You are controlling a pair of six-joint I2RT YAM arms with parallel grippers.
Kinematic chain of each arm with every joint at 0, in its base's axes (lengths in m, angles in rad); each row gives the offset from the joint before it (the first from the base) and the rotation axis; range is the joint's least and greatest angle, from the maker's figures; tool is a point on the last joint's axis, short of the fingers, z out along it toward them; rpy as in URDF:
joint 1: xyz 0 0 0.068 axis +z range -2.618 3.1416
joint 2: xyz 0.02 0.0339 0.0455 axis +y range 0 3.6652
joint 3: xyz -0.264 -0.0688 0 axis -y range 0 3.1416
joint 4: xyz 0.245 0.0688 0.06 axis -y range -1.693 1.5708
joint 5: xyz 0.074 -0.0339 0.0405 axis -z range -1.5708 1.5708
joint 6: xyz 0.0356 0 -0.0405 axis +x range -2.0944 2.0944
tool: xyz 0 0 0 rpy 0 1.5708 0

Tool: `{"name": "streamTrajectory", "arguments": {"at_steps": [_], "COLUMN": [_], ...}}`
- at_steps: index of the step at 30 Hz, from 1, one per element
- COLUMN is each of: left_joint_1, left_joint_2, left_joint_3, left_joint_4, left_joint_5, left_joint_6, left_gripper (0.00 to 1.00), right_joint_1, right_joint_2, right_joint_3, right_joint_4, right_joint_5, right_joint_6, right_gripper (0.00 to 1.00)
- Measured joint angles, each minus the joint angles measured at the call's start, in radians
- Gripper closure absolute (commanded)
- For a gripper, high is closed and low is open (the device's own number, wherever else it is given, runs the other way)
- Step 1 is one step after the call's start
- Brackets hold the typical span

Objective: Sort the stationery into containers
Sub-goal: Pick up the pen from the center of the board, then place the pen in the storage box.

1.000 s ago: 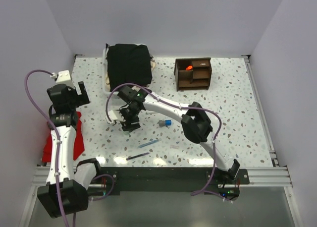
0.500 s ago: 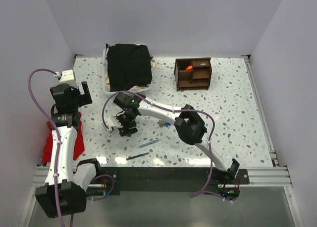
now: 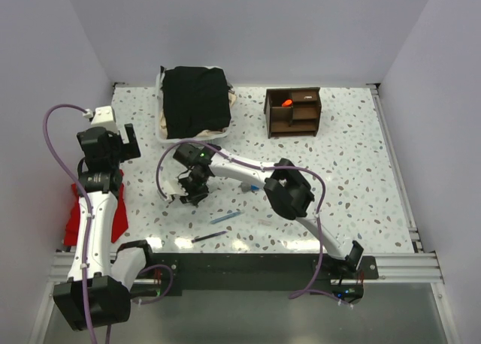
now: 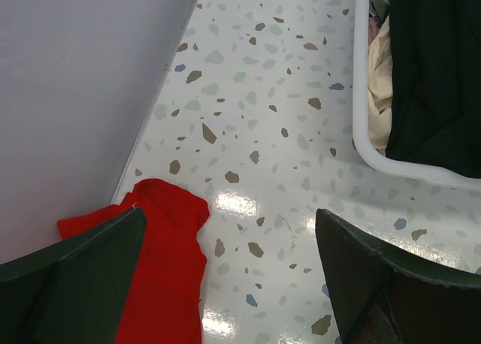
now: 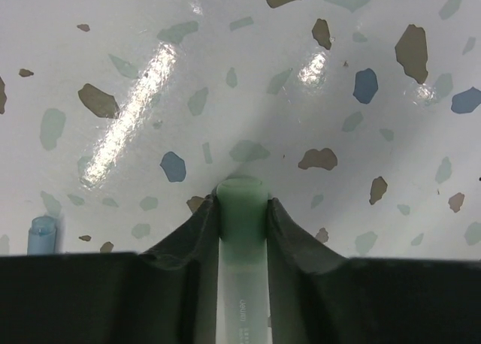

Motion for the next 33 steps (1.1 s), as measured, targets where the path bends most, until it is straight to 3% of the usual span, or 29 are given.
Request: {"name": "streamTrajectory", "arguments": {"at_steps": [2,9,12,18,23,28,33], "left_joint_1": [0.000,0.001,0.002,0.003,-0.051,-0.135,-0.142], "left_joint_2": [0.001,0.020,0.023,0.041,0.138,0.261,0.383], "left_joint_3": [0.000,0.000,0.000,0.000,0.035,0.103,0.227], "left_joint_4": [0.000,0.042,0.098,0.193,0.217,0.206,0.166], "left_joint_5": [0.002,0.027,0.069,0.303,0.527,0.627,0.657], "left_joint_6": [0.000,0.021,0.045,0.085,0.158,0.227,0.257], "left_gripper": [0.00,0.04,0.07,0.14,0.14,0.14,0.14], "right_joint_1": [-0.001,-0.043,-0.117,-0.429,-0.696,-0.740,-0.730], "right_joint_2": [0.000,0.026,-0.060,-0.382,-0.533,-0.562,-0.535], "right_joint_3": [0.010,0.222,0.193,-0.105,-0.279,-0.403,-0.471], "right_joint_4": [-0.006,-0.089,-0.016,0.332,0.659,0.902,1.063], "right_joint_5": [0.002,0.032,0.020,-0.033,0.049,0.111,0.148], "right_joint_6": [0.001,0.060,0.166,0.608,0.914,1.051,1.139], "right_gripper": [1.00,1.00,1.00,1.00,1.00,1.00,1.00]}}
